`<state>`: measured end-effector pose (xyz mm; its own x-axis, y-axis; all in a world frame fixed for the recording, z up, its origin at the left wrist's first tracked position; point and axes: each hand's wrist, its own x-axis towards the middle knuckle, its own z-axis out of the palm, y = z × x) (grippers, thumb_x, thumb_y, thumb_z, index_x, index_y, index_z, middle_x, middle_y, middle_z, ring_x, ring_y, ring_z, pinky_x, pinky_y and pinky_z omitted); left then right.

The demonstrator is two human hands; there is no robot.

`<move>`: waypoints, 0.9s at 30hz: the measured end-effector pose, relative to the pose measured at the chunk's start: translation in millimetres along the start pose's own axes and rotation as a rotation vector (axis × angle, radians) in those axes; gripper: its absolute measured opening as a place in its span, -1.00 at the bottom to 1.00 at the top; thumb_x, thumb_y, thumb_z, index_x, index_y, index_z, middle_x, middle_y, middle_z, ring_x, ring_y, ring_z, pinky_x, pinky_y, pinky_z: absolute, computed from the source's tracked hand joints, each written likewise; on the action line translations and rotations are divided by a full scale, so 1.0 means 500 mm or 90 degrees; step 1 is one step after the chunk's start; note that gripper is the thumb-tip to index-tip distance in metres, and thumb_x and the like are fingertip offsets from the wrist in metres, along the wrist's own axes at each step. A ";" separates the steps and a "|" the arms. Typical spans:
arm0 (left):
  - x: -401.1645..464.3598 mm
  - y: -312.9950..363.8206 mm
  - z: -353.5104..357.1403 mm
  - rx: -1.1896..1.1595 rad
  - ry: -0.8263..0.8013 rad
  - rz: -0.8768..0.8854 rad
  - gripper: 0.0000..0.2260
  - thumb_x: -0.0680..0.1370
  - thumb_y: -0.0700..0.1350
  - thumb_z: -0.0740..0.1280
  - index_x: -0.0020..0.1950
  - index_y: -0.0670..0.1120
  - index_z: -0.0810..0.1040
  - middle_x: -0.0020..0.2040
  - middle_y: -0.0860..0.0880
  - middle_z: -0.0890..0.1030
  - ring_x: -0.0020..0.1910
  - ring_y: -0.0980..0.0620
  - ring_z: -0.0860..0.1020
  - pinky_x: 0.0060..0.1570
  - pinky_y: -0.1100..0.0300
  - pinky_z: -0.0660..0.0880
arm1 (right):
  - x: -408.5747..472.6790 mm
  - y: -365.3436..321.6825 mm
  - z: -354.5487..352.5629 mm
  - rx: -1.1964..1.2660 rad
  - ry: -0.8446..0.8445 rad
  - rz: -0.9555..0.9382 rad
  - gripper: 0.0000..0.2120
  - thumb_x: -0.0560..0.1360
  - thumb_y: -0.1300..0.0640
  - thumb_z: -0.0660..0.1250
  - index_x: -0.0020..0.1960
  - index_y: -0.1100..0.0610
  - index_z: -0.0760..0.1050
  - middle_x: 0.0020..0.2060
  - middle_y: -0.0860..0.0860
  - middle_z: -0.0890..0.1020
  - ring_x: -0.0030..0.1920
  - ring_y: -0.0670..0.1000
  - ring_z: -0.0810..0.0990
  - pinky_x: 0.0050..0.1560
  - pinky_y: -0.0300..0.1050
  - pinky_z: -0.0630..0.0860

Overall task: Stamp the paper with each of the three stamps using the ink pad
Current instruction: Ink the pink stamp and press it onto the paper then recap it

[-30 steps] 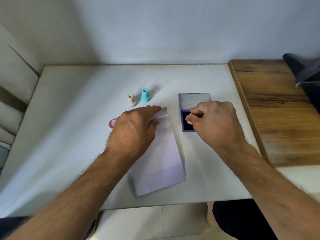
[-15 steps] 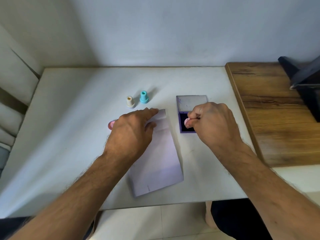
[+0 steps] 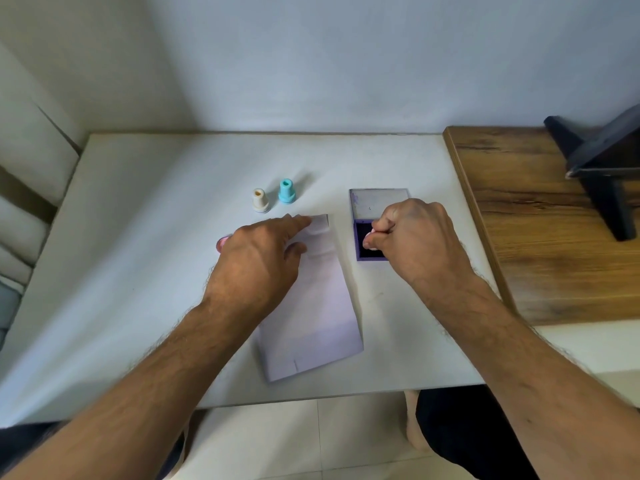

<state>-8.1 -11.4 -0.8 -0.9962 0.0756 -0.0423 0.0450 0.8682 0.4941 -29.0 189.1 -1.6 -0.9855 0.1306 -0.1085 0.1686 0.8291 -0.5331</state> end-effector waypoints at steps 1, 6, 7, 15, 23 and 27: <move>0.001 -0.002 0.000 -0.001 0.006 0.000 -0.66 0.58 -0.03 0.31 0.36 0.12 0.50 0.21 0.05 0.63 0.00 -0.05 0.59 0.19 0.07 0.47 | 0.001 0.002 0.000 0.003 0.000 0.005 -0.86 0.37 0.11 0.54 -0.15 0.16 0.67 -0.21 0.06 0.70 -0.17 0.05 0.66 -0.07 -0.03 0.62; 0.005 -0.008 0.004 -0.003 0.012 -0.004 -0.66 0.58 -0.05 0.31 0.35 0.12 0.51 0.13 0.01 0.67 -0.05 -0.06 0.58 0.18 0.04 0.49 | 0.002 0.001 0.006 -0.118 0.027 -0.067 -0.93 0.43 0.12 0.41 -0.21 0.09 0.57 -0.24 0.05 0.64 -0.18 0.09 0.62 -0.20 -0.15 0.49; 0.005 -0.008 0.004 -0.003 0.008 -0.006 -0.66 0.58 -0.05 0.31 0.35 0.12 0.51 0.16 0.03 0.65 0.03 -0.06 0.60 0.20 0.04 0.48 | 0.003 0.001 0.004 -0.092 0.021 -0.052 -0.93 0.42 0.12 0.45 -0.19 0.10 0.59 -0.23 0.05 0.66 -0.18 0.08 0.63 -0.17 -0.14 0.53; 0.005 -0.006 -0.001 0.012 0.001 -0.010 -0.66 0.58 -0.04 0.31 0.36 0.15 0.49 0.18 0.03 0.65 0.01 -0.06 0.60 0.12 0.10 0.50 | 0.007 0.009 0.009 0.007 0.010 -0.012 -0.97 0.45 0.23 0.44 -0.16 0.18 0.63 -0.30 0.01 0.63 -0.34 -0.11 0.57 -0.19 -0.29 0.59; -0.011 0.017 -0.065 -0.008 0.042 -0.028 -0.64 0.56 -0.03 0.33 0.35 0.19 0.49 0.25 -0.03 0.61 0.08 -0.11 0.60 0.11 0.12 0.52 | -0.017 0.015 0.000 0.063 0.043 0.001 -0.87 0.37 0.11 0.54 -0.13 0.06 0.62 -0.27 -0.04 0.68 -0.22 -0.05 0.66 -0.13 -0.09 0.64; -0.053 0.012 -0.098 -0.026 0.046 -0.050 -0.65 0.54 -0.02 0.36 0.33 0.17 0.51 0.12 -0.05 0.66 0.06 -0.09 0.58 0.04 0.16 0.49 | -0.050 -0.021 -0.003 0.270 0.110 0.068 -0.80 0.30 0.05 0.57 -0.11 0.03 0.65 -0.28 -0.09 0.70 -0.25 -0.13 0.66 -0.22 -0.33 0.53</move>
<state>15.1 -32.3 45.7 -0.9994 -0.0289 -0.0200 -0.0351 0.8495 0.5265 -5.9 177.9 8.0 -0.9451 0.3214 -0.0596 0.2272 0.5148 -0.8266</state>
